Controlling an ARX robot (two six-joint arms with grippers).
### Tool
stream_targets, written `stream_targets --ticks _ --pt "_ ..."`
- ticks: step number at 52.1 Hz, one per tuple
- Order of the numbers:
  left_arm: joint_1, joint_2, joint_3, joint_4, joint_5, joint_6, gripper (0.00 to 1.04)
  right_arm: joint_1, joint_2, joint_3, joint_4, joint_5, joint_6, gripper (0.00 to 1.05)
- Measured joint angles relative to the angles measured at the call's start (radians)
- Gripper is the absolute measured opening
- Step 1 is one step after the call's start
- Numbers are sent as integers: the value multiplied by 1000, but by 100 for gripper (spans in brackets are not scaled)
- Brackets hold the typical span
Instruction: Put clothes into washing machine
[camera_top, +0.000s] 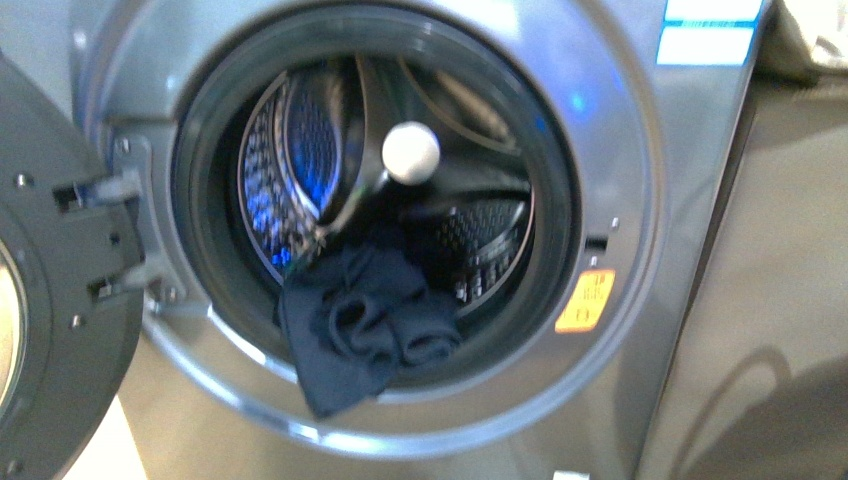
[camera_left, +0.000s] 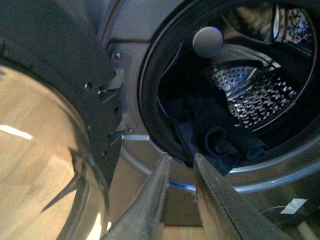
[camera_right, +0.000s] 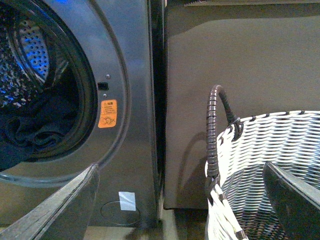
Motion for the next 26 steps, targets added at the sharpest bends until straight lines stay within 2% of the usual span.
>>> stream_targets --ticks 3,6,10,15,26 --pt "20 -33 -44 3 17 -5 3 0 0 0 0 0 0 97" --pt "31 -62 -69 6 27 -9 4 0 0 0 0 0 0 97" --pt "97 -104 -103 6 116 -10 4 0 0 0 0 0 0 97" --pt "126 -144 -136 2 119 -11 4 0 0 0 0 0 0 97" --pt "129 -238 -194 -35 125 -13 4 0 0 0 0 0 0 97"
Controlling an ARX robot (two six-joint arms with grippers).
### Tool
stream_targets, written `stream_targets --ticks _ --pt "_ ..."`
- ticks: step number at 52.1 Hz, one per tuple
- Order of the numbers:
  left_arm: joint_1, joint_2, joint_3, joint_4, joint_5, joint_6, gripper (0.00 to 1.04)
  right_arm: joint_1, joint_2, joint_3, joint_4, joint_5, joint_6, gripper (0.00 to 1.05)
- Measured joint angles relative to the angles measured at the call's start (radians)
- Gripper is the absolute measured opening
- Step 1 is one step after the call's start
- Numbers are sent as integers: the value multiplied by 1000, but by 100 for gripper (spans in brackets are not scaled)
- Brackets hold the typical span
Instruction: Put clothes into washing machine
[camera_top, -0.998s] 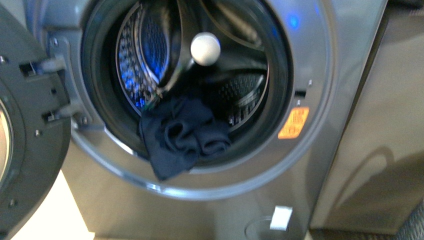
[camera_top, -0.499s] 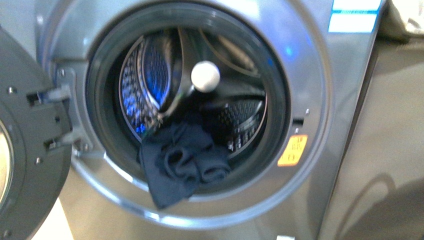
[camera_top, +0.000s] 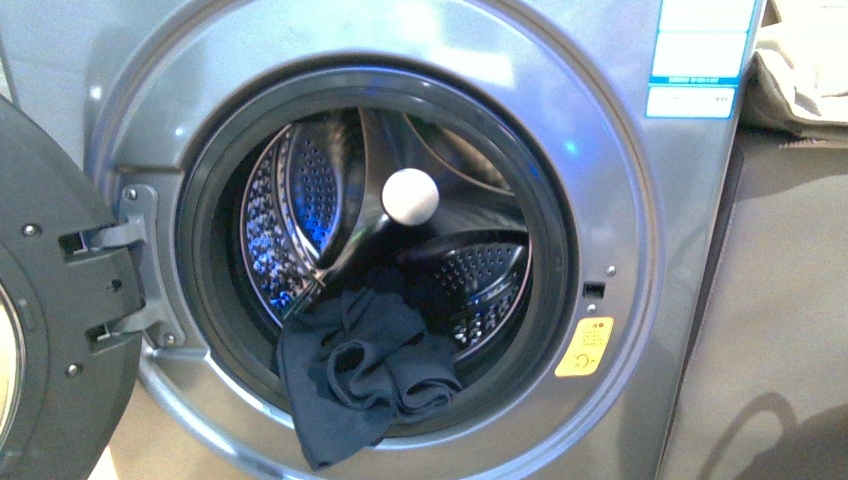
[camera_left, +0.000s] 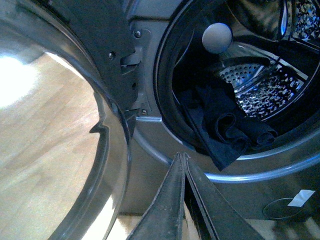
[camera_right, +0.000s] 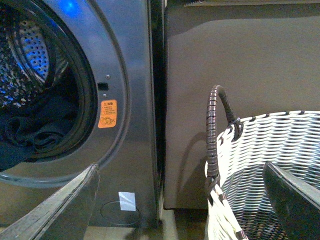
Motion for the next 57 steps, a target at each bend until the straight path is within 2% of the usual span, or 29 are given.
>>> stream_targets --ticks 35,41,57 --pt "0 -243 -77 -152 1 0 4 0 0 0 0 0 0 97" --pt "0 -383 -77 -325 1 0 4 0 0 0 0 0 0 97" --pt "0 -415 -77 -332 1 -1 4 0 0 0 0 0 0 97"
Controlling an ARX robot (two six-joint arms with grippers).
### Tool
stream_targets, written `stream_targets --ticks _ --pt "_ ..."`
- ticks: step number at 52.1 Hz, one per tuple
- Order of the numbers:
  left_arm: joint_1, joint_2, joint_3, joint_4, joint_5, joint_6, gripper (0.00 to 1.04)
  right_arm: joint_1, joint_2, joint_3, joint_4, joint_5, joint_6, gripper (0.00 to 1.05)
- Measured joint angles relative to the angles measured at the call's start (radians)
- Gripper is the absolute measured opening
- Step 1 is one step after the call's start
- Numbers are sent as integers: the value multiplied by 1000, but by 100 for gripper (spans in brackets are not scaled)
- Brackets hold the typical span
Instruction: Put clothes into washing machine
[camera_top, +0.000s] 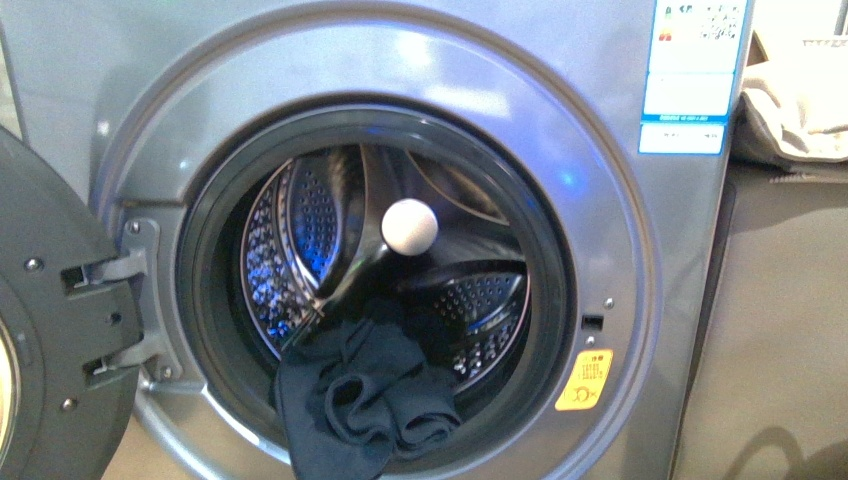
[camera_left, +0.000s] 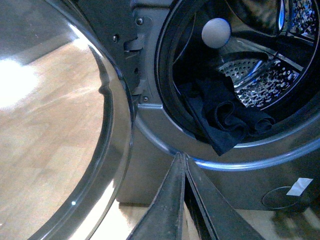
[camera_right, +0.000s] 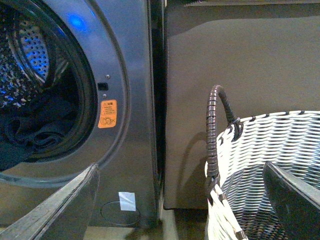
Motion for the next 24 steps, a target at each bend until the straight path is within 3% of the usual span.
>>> stream_targets --ticks 6,24 --pt "0 0 0 0 0 -1 5 0 0 0 0 0 0 97" --pt "0 0 0 0 0 0 67 0 0 0 0 0 0 97"
